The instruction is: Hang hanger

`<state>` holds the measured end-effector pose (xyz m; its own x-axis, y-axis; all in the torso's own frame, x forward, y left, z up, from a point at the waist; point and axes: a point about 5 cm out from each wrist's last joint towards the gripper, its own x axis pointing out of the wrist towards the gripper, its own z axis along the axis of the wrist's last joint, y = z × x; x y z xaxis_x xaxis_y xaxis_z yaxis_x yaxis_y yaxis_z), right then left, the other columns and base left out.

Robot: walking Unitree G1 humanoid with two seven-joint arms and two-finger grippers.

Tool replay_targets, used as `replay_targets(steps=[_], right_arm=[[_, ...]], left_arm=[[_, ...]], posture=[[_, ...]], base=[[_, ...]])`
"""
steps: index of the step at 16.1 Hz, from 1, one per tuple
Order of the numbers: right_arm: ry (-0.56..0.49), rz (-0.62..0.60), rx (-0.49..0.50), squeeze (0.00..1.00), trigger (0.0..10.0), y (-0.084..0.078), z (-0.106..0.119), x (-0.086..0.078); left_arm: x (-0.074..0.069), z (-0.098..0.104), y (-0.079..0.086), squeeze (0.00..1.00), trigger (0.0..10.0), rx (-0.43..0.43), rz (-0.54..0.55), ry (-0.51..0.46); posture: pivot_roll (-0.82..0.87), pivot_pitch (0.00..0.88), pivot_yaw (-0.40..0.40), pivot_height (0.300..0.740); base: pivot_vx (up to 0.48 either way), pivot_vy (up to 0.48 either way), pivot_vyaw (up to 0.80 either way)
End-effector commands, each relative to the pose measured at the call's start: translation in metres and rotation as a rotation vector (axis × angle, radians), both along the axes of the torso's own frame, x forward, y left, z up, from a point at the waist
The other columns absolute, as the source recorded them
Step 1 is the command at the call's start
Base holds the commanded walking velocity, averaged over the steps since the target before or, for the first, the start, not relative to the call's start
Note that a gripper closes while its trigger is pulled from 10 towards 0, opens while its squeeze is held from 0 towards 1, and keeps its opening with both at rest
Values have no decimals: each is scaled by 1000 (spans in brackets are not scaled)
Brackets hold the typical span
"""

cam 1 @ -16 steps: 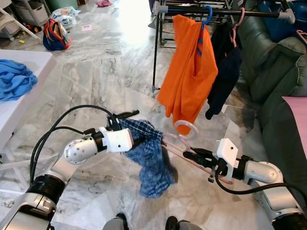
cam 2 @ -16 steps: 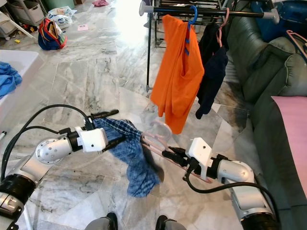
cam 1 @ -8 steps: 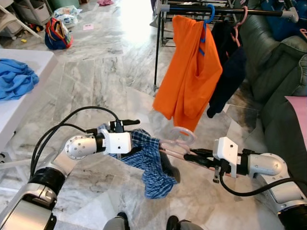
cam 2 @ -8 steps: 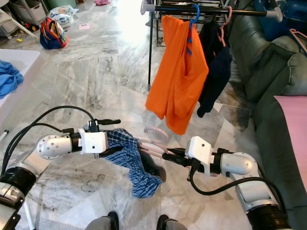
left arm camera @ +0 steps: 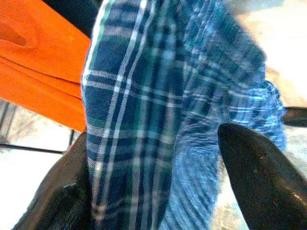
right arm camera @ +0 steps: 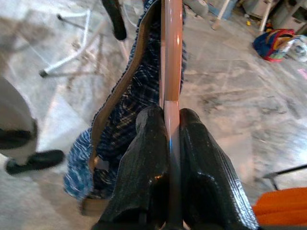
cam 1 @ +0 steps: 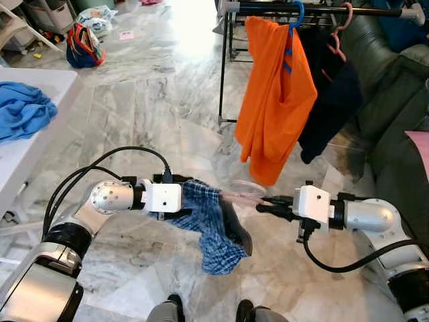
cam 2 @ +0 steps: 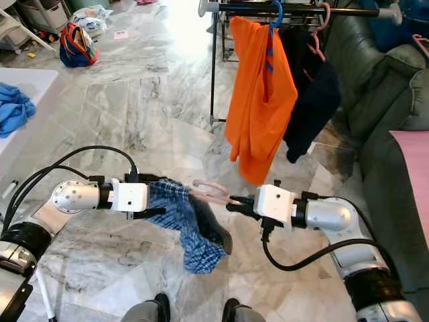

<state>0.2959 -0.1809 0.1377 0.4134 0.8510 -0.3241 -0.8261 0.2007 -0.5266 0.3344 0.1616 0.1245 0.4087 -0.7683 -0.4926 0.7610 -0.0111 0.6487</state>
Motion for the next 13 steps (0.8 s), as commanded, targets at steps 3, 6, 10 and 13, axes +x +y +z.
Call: replay_targets(steps=[3, 6, 10, 13], right_arm=[[-34, 11, -18, 0, 10000, 2, -1, 1], [-40, 13, -28, 0, 10000, 3, -4, 1], [-61, 27, -29, 0, 10000, 10, -5, 6], [-75, 34, -32, 0, 10000, 12, -3, 9]], left_arm=[[5, 9, -4, 0, 0, -13, -9, -29], [8, 14, -8, 0, 2667, -35, -9, -74], [4, 8, -9, 0, 10000, -8, -40, -47], [3, 3, -10, 0, 0, 3, -43, -27]], posture=[[34, 241, 50, 740], [35, 244, 52, 740], [38, 246, 50, 740], [41, 243, 49, 740]], base=[[0, 0, 0], [0, 0, 0], [0, 0, 0], [0, 0, 0]])
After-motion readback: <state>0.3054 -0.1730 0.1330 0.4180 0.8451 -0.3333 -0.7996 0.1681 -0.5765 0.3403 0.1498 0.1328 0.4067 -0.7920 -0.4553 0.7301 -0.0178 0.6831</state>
